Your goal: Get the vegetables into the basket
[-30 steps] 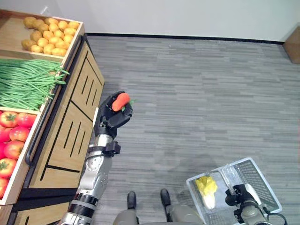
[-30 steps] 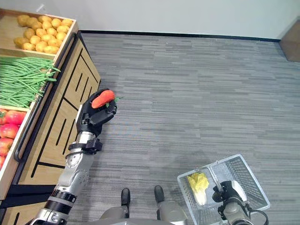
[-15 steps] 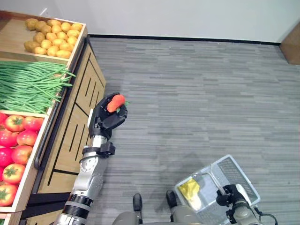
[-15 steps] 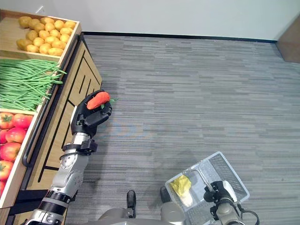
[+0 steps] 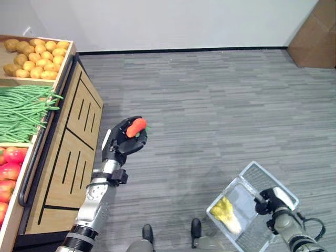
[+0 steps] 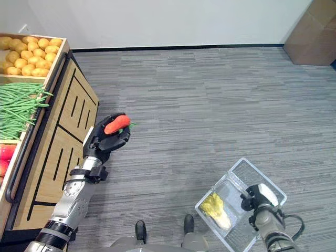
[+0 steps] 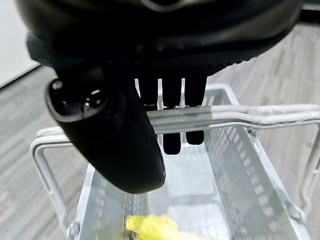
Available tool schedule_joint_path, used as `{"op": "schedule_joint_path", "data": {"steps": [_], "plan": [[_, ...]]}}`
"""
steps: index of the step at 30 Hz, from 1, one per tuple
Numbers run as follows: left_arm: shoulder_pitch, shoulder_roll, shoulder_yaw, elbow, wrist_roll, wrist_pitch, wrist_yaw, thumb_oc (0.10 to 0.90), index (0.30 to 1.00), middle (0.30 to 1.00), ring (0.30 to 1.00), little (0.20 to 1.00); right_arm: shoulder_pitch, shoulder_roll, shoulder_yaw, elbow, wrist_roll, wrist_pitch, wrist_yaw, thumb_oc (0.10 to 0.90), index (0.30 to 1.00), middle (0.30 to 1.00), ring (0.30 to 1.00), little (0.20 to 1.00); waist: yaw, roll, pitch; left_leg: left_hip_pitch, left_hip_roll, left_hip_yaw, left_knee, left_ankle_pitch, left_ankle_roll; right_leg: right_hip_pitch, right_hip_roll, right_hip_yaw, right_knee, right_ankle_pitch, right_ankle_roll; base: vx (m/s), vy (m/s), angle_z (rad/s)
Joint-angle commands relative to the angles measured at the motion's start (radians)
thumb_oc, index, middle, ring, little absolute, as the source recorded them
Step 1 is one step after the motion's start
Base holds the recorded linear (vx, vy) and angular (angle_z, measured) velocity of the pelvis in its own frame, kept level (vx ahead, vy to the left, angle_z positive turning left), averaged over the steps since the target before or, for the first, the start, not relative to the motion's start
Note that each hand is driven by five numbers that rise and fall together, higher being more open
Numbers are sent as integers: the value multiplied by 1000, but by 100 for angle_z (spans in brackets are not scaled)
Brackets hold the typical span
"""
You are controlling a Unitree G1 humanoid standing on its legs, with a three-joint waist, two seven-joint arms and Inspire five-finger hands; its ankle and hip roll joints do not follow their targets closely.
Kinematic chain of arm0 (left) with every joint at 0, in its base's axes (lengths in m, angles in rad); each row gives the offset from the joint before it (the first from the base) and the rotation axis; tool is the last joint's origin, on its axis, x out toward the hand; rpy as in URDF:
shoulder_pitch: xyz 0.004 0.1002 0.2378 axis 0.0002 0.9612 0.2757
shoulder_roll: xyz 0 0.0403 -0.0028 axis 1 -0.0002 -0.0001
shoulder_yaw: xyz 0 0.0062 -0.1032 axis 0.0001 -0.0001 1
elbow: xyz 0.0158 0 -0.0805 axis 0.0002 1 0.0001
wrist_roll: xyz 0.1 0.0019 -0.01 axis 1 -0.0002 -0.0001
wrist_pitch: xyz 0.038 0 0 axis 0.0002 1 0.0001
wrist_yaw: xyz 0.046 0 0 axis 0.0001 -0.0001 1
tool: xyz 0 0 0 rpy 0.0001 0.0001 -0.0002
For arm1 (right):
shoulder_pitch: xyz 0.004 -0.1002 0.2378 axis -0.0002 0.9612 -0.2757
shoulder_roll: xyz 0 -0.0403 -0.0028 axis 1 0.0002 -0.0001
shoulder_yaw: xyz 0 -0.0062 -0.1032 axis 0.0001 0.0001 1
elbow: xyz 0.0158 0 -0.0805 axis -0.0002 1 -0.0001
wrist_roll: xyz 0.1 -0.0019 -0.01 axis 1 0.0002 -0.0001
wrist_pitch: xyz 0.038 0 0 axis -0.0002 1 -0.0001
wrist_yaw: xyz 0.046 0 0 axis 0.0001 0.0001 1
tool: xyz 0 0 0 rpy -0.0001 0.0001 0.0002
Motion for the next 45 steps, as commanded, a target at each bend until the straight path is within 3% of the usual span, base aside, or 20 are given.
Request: {"op": "schedule_joint_path", "data": {"steps": [1,10,14,17,24,33,35,45], "plan": [[-75,80,-35,-106,90,-75,-50,400,300,300,300,300,-111,-75,46,-85,-19,-63,-77,400,300,300,300,300,8,-68,-103,-51,14,-22,2,-16,-51,-29,-63,11,5,-13,61,15,-42,1],[-160,181,-169,-100,239,-91,-69,400,300,300,300,300,-256,-111,142,-158,-27,-84,-68,400,300,300,300,300,2,-54,-121,-40,19,-7,0,-24,-55,-30,-59,28,5,-14,61,0,-2,-3],[-262,260,-278,-123,400,-118,-39,400,300,300,300,300,-338,-94,187,-191,4,-97,-71,400,300,300,300,300,-4,-48,-125,-39,20,-2,0,-27,-56,-30,-61,33,5,-13,63,0,0,0],[-413,326,-438,-128,604,-147,7,400,300,300,300,300,-449,-62,252,-156,61,-117,-72,400,300,300,300,300,-8,-45,-128,-36,21,0,0,-29,-58,-30,-62,37,5,-10,67,0,0,0],[-561,324,-589,-81,783,-168,39,400,300,300,300,300,-581,1,331,-76,83,-118,-83,400,300,300,300,300,-8,-39,-130,-39,23,4,0,-29,-61,-35,-64,40,5,-6,69,1,0,-2],[-644,246,-719,40,1002,-170,66,400,300,300,300,300,-679,53,390,-97,81,-117,-84,400,300,300,300,300,-17,-37,-128,-46,27,3,0,-27,-64,-42,-60,41,5,-5,67,0,0,0],[-623,185,-718,109,1054,-147,84,400,300,300,300,300,-683,77,400,-136,85,-118,-73,400,300,300,300,300,-20,-38,-127,-44,29,4,0,-28,-63,-41,-58,42,5,-8,66,14,2,-4],[-588,45,-673,285,1144,-81,152,400,300,300,300,300,-624,136,403,-290,114,-124,-48,400,300,300,300,300,-34,-41,-126,-45,32,8,0,-28,-62,-44,-55,48,5,-12,61,1,0,0]]}}
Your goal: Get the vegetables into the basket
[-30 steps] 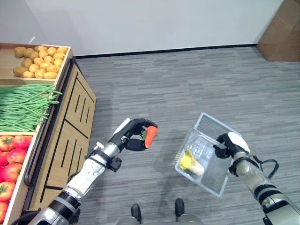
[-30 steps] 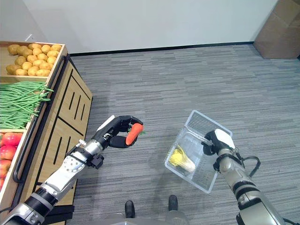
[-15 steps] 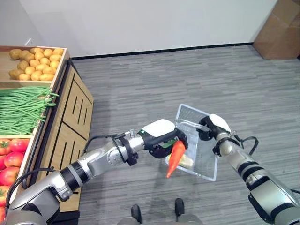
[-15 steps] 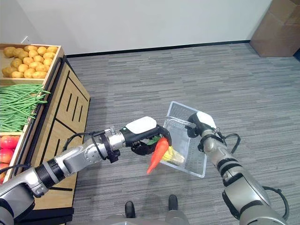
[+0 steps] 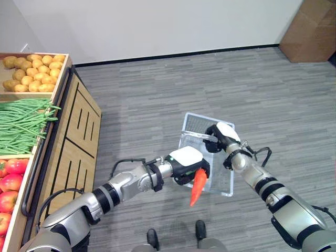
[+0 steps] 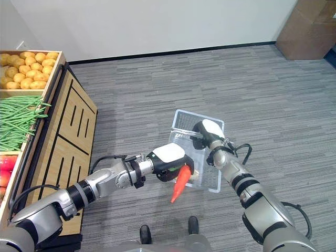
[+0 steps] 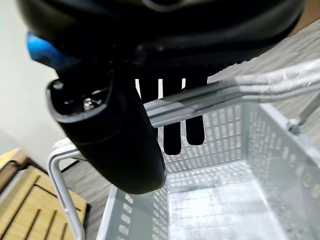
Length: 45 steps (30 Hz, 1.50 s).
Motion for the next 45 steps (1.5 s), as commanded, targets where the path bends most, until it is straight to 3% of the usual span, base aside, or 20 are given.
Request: {"op": "schedule_joint_path", "data": {"steps": [1,13,15,22,25,26,34,38,42,43,45], "plan": [[-53,-36,70,61,40,-5,107,400,300,300,300,300,-159,30,-36,-83,74,-95,-54,400,300,300,300,300,-3,-59,-89,-28,34,-16,0,-33,-58,-8,-57,18,-1,-27,72,0,0,0],[3,-101,164,274,246,138,231,400,300,300,300,300,-65,69,-32,-244,105,-98,-12,400,300,300,300,300,-5,-69,-95,-18,40,-11,0,-38,-58,-2,-54,24,-1,-32,68,0,0,0],[27,-115,218,340,280,197,263,400,300,300,300,300,-26,63,-51,-339,133,-100,1,400,300,300,300,300,-6,-74,-95,-16,43,-8,0,-36,-59,1,-52,24,-1,-36,66,0,0,0],[52,-135,267,409,319,257,307,400,300,300,300,300,13,54,-47,-450,164,-111,21,400,300,300,300,300,-8,-80,-96,-14,49,-6,0,-34,-62,3,-47,24,-1,-38,63,0,0,0],[66,-143,272,431,330,268,306,716,742,742,742,742,19,48,-48,-470,167,-110,24,400,300,300,300,300,-8,-83,-97,-13,50,-5,0,-34,-63,4,-46,25,-1,-40,63,0,0,0],[69,-143,274,431,335,272,306,900,1000,1000,1000,1000,23,47,-51,-477,168,-110,23,400,300,300,300,300,-8,-83,-98,-12,51,-5,0,-35,-63,5,-46,25,-1,-40,62,0,0,0],[91,-134,268,352,341,251,296,900,1000,1000,1000,1000,46,41,-68,-456,132,-95,13,400,300,300,300,300,-5,-85,-105,-9,54,-5,0,-37,-63,10,-43,21,-1,-44,62,0,0,0],[78,-122,239,222,301,194,284,900,1000,1000,1000,1000,38,54,-72,-379,86,-75,-4,400,300,300,300,300,-1,-86,-106,-13,50,-10,0,-38,-61,9,-45,17,-1,-42,63,0,0,0],[89,-102,204,1,134,78,209,900,1000,1000,1000,1000,16,73,-87,-251,57,-54,-34,400,300,300,300,300,11,-85,-104,-23,44,-24,0,-39,-57,9,-51,10,-1,-38,64,0,0,0],[101,-78,184,-104,43,31,146,900,1000,1000,1000,1000,2,80,-92,-164,45,-46,-46,400,300,300,300,300,18,-82,-102,-25,41,-30,0,-40,-55,8,-53,6,-1,-37,64,-12,23,4],[126,-42,188,-204,-55,7,88,900,1000,1000,1000,1000,-9,86,-100,-99,37,-36,-50,400,300,300,300,300,27,-79,-103,-26,37,-35,0,-39,-53,10,-55,2,-1,-38,65,-3,23,7]]}}
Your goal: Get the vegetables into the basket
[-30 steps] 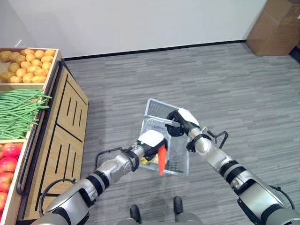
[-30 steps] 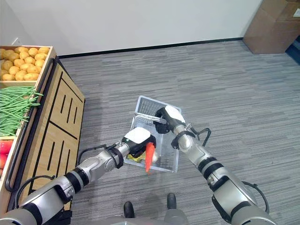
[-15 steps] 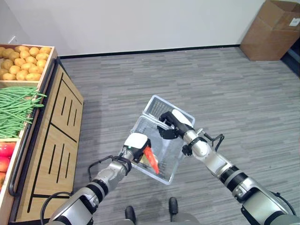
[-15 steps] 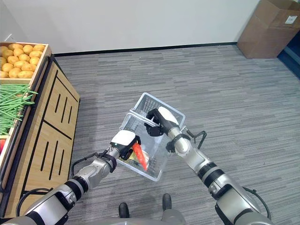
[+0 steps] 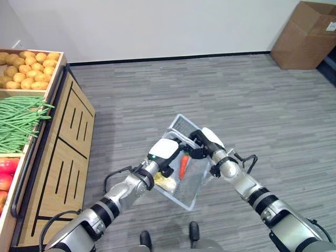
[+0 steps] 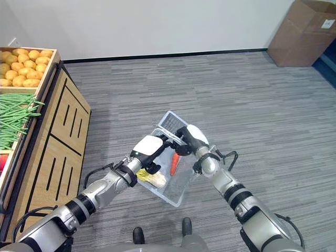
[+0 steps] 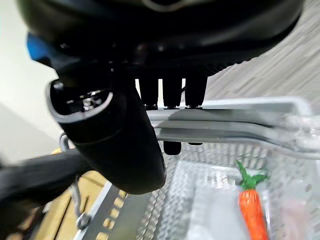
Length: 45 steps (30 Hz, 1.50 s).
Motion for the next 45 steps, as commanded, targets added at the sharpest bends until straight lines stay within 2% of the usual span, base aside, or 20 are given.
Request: {"op": "schedule_joint_path", "data": {"steps": [1,4,5,6,9,11,13,15,18,19,21,22,23,24,31,32,33,34,45], "plan": [[-41,-14,1,-169,-233,-178,-59,900,1000,1000,1000,1000,-135,31,-79,59,-23,-44,-85,400,300,300,300,300,19,-35,-94,-32,24,-38,0,-40,-51,5,-68,1,-1,-39,68,3,18,5],[34,14,38,-245,-454,-169,-127,900,1000,1000,1000,1000,-133,24,-95,159,-36,-30,-82,400,300,300,300,300,29,-30,-92,-32,19,-44,0,-38,-50,10,-70,-5,-1,-39,67,1,19,7],[36,19,41,-252,-460,-166,-132,900,1000,1000,1000,1000,-134,26,-94,161,-36,-31,-83,400,300,300,300,300,28,-31,-93,-32,19,-45,0,-39,-50,10,-70,-6,-1,-40,67,1,18,8],[102,37,79,-284,-629,-154,-161,900,1000,1000,1000,1000,-117,16,-110,245,-43,-18,-77,400,300,300,300,300,38,-27,-90,-32,17,-49,0,-37,-50,12,-72,-10,-1,-39,66,6,13,6],[228,44,161,-286,-907,-117,-215,900,1000,1000,1000,1000,-83,20,-151,328,-23,-12,-75,400,300,300,300,300,45,-22,-88,-30,15,-55,0,-33,-50,17,-70,-14,-1,-38,64,0,9,8],[308,40,220,-254,-1035,-93,-236,900,1000,1000,1000,1000,-59,15,-174,366,-14,-10,-69,400,300,300,300,300,51,-21,-86,-30,15,-59,0,-31,-50,20,-69,-16,-1,-39,62,-2,-4,7],[365,40,261,-217,-1091,-73,-264,900,1000,1000,1000,1000,-21,3,-191,373,-20,-13,-60,400,300,300,300,300,53,-19,-83,-29,14,-65,0,-29,-50,23,-68,-18,-1,-40,62,1,-11,5],[414,44,301,-165,-1084,-67,-289,900,1000,1000,1000,1000,15,-7,-222,405,-16,-16,-57,400,300,300,300,300,57,-17,-81,-30,14,-70,0,-28,-50,26,-69,-21,-1,-43,61,6,-17,5],[463,33,376,-22,-940,-80,-264,900,1000,1000,1000,1000,82,-17,-286,462,-3,-23,-56,400,300,300,300,300,65,-18,-84,-31,15,-79,0,-26,-51,30,-68,-28,-1,-48,61,10,-18,11],[468,-26,437,160,-874,-71,-215,900,1000,1000,1000,1000,125,-25,-321,497,2,-25,-61,400,300,300,300,300,67,-19,-83,-34,16,-82,0,-22,-52,30,-68,-35,-1,-49,60,-1,-19,20],[470,-68,478,291,-787,-72,-180,900,1000,1000,1000,1000,155,-34,-354,524,8,-23,-64,400,300,300,300,300,66,-18,-81,-37,17,-88,0,-19,-53,31,-68,-41,-1,-50,60,-10,-29,12],[451,-105,509,468,-687,-74,-127,900,1000,1000,1000,1000,182,-43,-379,558,2,-20,-75,400,300,300,300,300,65,-20,-81,-41,19,-91,0,-17,-55,30,-68,-46,-1,-50,60,-10,-36,5],[445,-117,522,526,-655,-72,-109,900,1000,1000,1000,1000,192,-48,-384,570,-7,-22,-78,400,300,300,300,300,65,-21,-82,-42,20,-90,0,-17,-56,29,-68,-47,-1,-51,60,-10,-47,8],[431,-141,555,667,-601,-62,-78,900,1000,1000,1000,1000,218,-64,-393,592,-32,-20,-83,400,300,300,300,300,65,-22,-82,-44,23,-89,0,-15,-59,27,-66,-47,-1,-51,59,-4,-36,7],[418,-183,633,951,-535,-33,-20,900,1000,1000,1000,1000,267,-109,-434,640,-56,-14,-106,400,300,300,300,300,57,-24,-82,-43,34,-84,0,-13,-68,26,-58,-45,-1,-53,54,-2,-28,0],[422,-189,642,972,-535,-28,-18,900,1000,1000,1000,1000,277,-117,-445,647,-53,-12,-106,480,413,413,413,413,54,-23,-82,-42,37,-83,0,-14,-69,26,-56,-43,-1,-54,53,2,-34,-7],[428,-192,650,980,-534,-27,-19,900,1000,1000,1000,1000,283,-125,-453,653,-49,-11,-103,647,646,646,646,646,52,-22,-82,-41,38,-82,0,-14,-70,26,-55,-42,-1,-55,53,2,-36,-7],[431,-193,654,987,-535,-24,-20,900,1000,1000,1000,1000,289,-128,-464,665,-43,-8,-102,900,1000,1000,1000,1000,51,-22,-82,-40,39,-82,0,-14,-70,27,-54,-41,-1,-55,52,6,-33,-1],[446,-218,683,1013,-567,-13,-37,900,1000,1000,1000,1000,347,-132,-522,710,17,-3,-71,900,1000,1000,1000,1000,42,-22,-88,-38,48,-85,0,-10,-76,30,-46,-47,-1,-59,48,0,-6,0]]}}
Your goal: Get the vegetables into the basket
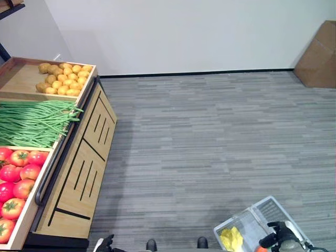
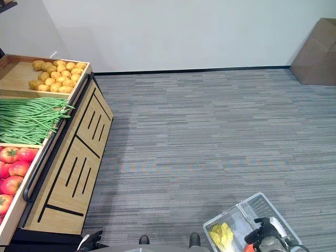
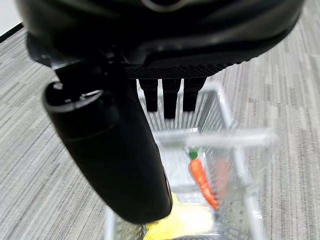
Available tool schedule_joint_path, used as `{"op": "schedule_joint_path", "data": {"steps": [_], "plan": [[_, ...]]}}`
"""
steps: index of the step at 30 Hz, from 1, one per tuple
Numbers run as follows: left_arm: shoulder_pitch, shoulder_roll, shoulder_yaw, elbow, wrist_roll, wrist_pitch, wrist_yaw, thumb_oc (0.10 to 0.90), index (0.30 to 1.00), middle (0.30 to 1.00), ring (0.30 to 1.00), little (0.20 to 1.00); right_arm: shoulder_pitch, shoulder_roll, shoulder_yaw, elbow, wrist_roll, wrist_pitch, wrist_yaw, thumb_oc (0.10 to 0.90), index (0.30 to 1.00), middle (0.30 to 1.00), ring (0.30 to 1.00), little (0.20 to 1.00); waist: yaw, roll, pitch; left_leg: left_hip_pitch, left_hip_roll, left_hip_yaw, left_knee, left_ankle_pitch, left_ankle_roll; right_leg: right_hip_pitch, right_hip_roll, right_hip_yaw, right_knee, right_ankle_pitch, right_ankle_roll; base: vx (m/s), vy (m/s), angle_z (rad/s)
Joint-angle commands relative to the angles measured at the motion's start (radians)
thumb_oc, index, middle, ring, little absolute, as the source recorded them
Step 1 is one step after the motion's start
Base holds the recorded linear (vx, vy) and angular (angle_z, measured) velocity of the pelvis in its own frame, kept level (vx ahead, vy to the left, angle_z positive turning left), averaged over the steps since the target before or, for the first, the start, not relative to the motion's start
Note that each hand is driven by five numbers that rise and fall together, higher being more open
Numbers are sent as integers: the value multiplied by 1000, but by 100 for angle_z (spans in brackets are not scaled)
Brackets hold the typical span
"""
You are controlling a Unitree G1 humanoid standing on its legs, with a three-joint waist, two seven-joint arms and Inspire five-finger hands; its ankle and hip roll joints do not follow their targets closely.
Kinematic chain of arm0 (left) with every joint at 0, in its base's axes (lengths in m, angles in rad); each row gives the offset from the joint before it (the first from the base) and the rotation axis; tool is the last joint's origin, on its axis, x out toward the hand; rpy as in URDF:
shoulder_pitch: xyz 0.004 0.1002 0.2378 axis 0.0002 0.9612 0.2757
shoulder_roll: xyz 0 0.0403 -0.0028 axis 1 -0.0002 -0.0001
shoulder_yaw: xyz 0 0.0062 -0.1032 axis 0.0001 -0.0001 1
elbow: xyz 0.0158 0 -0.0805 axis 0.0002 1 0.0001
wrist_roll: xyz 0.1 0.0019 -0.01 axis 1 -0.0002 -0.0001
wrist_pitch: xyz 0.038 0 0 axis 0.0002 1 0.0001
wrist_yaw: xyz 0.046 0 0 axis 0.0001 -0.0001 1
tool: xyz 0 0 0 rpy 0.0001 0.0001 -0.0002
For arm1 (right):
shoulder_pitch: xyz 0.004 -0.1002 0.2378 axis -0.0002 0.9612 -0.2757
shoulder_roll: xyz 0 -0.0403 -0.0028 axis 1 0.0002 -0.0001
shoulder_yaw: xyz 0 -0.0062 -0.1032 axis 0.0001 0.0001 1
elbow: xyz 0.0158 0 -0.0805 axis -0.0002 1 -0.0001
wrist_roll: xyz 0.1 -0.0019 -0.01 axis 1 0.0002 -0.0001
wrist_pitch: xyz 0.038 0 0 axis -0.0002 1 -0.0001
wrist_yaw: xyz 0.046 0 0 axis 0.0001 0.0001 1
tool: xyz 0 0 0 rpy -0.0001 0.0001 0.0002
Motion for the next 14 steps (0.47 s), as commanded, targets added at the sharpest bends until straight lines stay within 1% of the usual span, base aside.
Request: {"op": "schedule_joint_path", "data": {"steps": [1,4,6,7,10,11,14], "plan": [[-11,16,37,36,-4,-8,5,900,1000,1000,1000,1000,-41,-70,-15,30,47,-17,-40,900,1000,1000,1000,1000,0,-61,-12,-15,41,-25,0,-16,-63,21,-50,8,1,-38,55,0,0,0],[-10,19,52,49,-8,-4,7,900,1000,1000,1000,1000,-22,-59,-18,21,57,-24,-30,900,1000,1000,1000,1000,-4,-65,-12,-14,41,-23,0,-16,-64,20,-48,11,1,-36,55,0,0,0],[-11,18,65,58,-13,-2,9,900,1000,1000,1000,1000,4,-28,-2,5,54,-30,-21,900,1000,1000,1000,1000,-7,-69,-10,-16,42,-24,0,-15,-64,17,-47,13,1,-34,54,0,0,0],[-11,18,65,58,-13,-2,9,900,1000,1000,1000,1000,4,-28,-2,4,54,-30,-21,900,1000,1000,1000,1000,-7,-70,-11,-16,42,-24,0,-15,-64,17,-47,12,1,-34,54,0,0,0],[-4,11,73,76,8,1,23,900,1000,1000,1000,1000,66,65,97,-59,-5,-52,15,900,1000,1000,1000,1000,-12,-76,-5,-21,43,-25,0,-10,-65,12,-45,15,1,-31,53,-27,-6,-1],[-3,8,76,76,4,1,25,900,1000,1000,1000,1000,85,83,109,-69,0,-61,27,900,1000,1000,1000,1000,-13,-78,-4,-22,43,-25,0,-9,-65,11,-45,15,1,-30,53,-36,-9,-1],[3,-6,89,89,-14,-1,26,900,1000,1000,1000,1000,124,146,100,-66,71,-80,56,900,1000,1000,1000,1000,-16,-80,-4,-23,43,-25,0,-9,-65,11,-45,16,1,-30,53,0,0,0]]}}
